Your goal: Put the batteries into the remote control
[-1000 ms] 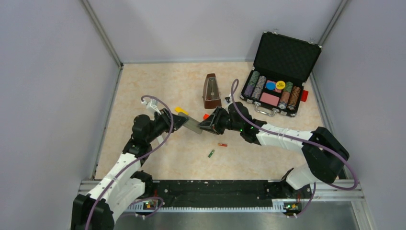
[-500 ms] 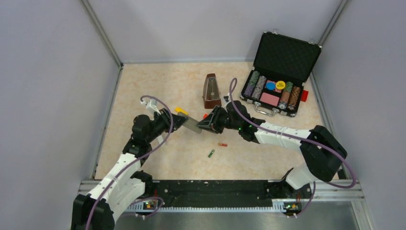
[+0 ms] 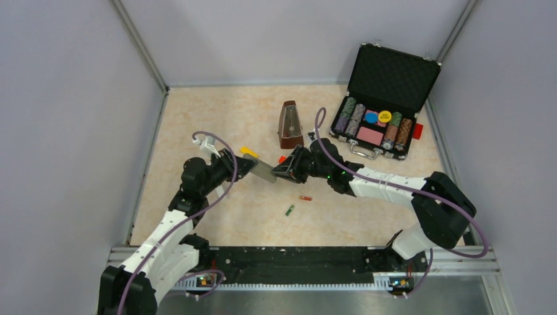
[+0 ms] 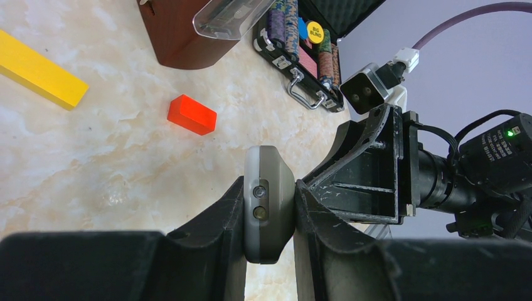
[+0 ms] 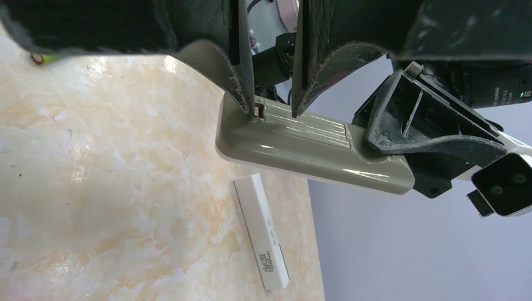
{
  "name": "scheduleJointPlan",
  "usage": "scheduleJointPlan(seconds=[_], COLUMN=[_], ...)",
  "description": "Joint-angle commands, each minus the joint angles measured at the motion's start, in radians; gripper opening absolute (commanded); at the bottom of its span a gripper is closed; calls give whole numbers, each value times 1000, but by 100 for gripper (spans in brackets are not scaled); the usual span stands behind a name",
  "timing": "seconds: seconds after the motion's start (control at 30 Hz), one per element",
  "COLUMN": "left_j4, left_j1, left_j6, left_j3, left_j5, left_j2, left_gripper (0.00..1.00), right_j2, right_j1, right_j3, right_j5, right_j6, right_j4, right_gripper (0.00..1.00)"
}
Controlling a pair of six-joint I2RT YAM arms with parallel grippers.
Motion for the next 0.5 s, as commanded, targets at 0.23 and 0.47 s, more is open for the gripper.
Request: scheduleJointPlan(seconds=[0.23,0.47], left_j4=[164,230], left_j1=[-8,-8], left_j6=[-85,-164], left_j3=[6,3], left_j5=[91,103], left_j2=[-15,-14], left_gripper=[0,0], right_j2=[40,60], right_j1=[-1,-2], right_j3=[32,27], right_j5=[13,6], right_j6=[-11,6], right_j4=[17,31], right_gripper=[28,27])
